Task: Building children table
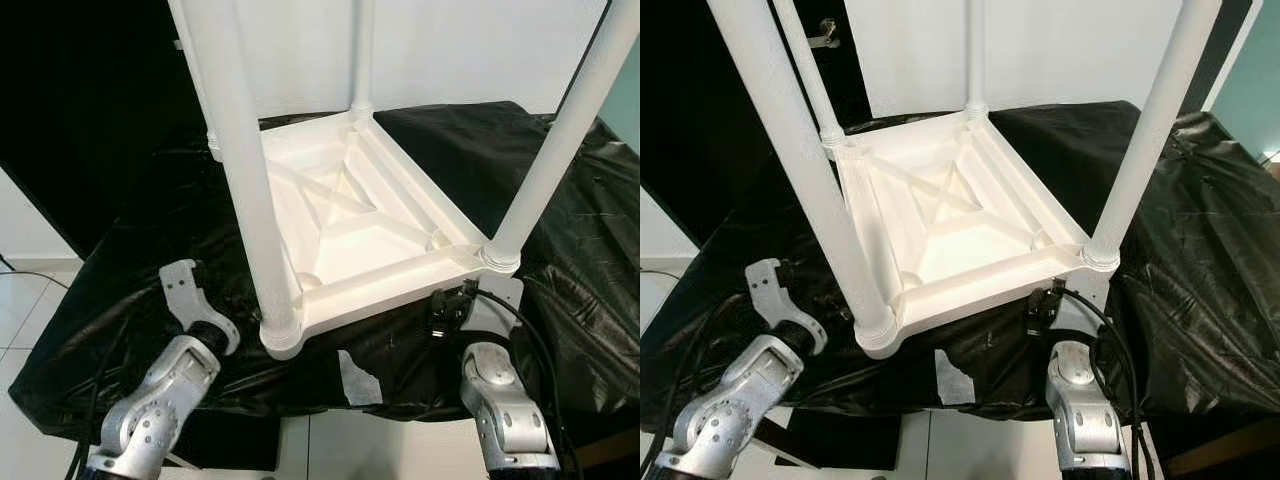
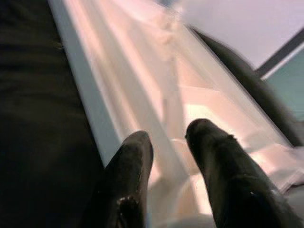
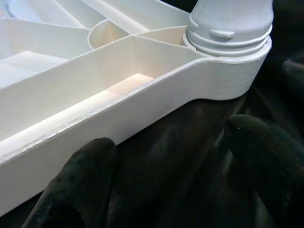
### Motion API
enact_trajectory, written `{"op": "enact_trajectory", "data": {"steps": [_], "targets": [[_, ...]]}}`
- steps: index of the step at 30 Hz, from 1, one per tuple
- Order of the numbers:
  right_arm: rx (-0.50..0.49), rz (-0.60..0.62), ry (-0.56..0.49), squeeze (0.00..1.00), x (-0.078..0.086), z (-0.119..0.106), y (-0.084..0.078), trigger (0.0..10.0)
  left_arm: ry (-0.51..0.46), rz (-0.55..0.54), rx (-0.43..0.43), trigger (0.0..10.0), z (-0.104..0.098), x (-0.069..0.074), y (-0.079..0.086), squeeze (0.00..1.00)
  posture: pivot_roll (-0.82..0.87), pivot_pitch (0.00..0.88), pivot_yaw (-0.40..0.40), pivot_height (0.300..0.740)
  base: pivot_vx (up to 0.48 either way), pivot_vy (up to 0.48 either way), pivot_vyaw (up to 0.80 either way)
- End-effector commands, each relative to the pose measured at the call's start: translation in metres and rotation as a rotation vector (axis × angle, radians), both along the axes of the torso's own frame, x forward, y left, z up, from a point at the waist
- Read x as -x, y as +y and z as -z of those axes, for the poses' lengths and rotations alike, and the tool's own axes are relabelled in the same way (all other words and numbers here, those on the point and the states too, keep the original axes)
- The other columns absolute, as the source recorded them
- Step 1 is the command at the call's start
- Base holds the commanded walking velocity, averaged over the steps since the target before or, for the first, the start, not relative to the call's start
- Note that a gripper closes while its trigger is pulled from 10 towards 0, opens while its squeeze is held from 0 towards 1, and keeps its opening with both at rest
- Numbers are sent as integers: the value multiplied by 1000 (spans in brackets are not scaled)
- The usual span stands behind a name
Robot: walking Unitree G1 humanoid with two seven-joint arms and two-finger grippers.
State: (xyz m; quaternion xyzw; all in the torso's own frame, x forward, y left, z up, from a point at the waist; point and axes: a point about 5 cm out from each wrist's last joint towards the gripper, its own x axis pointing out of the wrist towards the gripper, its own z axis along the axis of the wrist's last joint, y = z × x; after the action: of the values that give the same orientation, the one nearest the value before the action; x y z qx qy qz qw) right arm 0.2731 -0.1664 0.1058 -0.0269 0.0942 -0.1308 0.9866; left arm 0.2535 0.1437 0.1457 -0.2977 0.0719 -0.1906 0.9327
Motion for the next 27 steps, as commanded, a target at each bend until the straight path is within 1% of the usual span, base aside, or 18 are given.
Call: {"op": "enact_trajectory", "data": {"steps": [1, 3, 4, 7, 8, 9, 10, 12, 13, 14, 15, 18, 20, 21, 22, 24, 25, 27], "targets": [[-6, -43, -37, 0, -8, -9, 5, 10000, -579, 878, 269, 10000, -35, 41, -29, 0, -83, 0, 13, 740, 0, 0, 0], [0, -61, -36, 0, -16, -11, 5, 10000, -600, 886, 299, 10000, -42, 44, -34, 0, -78, 0, 10, 740, 0, 0, 0], [0, -61, -36, 0, -16, -11, 5, 10000, -600, 886, 299, 10000, -42, 44, -34, 0, -78, 0, 10, 740, 0, 0, 0], [19, -79, -46, 0, -30, -18, 4, 10000, -640, 943, 349, 10000, -52, 48, -53, 0, -63, 0, -2, 740, 0, 0, 0], [19, -79, -46, 0, -30, -18, 4, 10000, -640, 943, 349, 10000, -52, 48, -53, 0, -63, 0, -2, 740, 0, 0, 0], [23, -81, -47, 0, -33, -19, 4, 10000, -645, 958, 349, 10000, -53, 49, -58, 0, -59, 0, -7, 740, 0, 0, 0], [23, -81, -47, 0, -33, -19, 4, 10000, -645, 958, 349, 10000, -53, 49, -58, 0, -59, 0, -7, 740, 0, 0, 0], [24, -81, -40, 0, -35, -18, 6, 10000, -638, 977, 320, 10000, -49, 45, -68, 0, -61, 0, -8, 740, 0, 0, 0], [24, -81, -40, 0, -35, -18, 6, 10000, -638, 977, 320, 10000, -49, 45, -68, 0, -61, 0, -8, 740, 0, 0, 0], [20, -81, -37, 0, -36, -18, 8, 10000, -633, 975, 303, 10000, -48, 42, -72, 0, -62, 0, -8, 740, 0, 0, 0], [20, -81, -37, 0, -36, -18, 8, 10000, -633, 975, 303, 10000, -48, 42, -72, 0, -62, 0, -8, 740, 0, 0, 0], [19, -76, -35, 0, -35, -17, 9, 10000, -625, 933, 268, 10000, -49, 29, -76, 0, -67, 0, -2, 740, 0, 0, 0], [18, -73, -35, 0, -35, -17, 10, 10000, -630, 929, 254, 10000, -49, 27, -77, 0, -68, 0, -2, 740, 0, 0, 0], [16, -61, -31, 0, -34, -17, 9, 10000, -627, 911, 244, 10000, -48, 21, -78, 0, -71, 0, -1, 740, 0, 0, 0], [16, -61, -31, 0, -34, -17, 9, 10000, -627, 911, 244, 10000, -48, 21, -78, 0, -71, 0, -1, 740, 0, 0, 0], [23, -19, -17, 0, -30, -15, 8, 10000, -629, 894, 217, 10000, -45, 9, -77, 0, -80, 0, 4, 740, 0, 0, 0], [23, -19, -17, 0, -30, -15, 8, 10000, -629, 894, 217, 10000, -45, 9, -77, 0, -80, 0, 4, 740, 0, 0, 0], [11, 33, 7, 0, -24, -11, 5, 10000, -616, 858, 174, 10000, -40, -5, -74, 0, -85, 0, 7, 740, 0, 0, 0]]}}
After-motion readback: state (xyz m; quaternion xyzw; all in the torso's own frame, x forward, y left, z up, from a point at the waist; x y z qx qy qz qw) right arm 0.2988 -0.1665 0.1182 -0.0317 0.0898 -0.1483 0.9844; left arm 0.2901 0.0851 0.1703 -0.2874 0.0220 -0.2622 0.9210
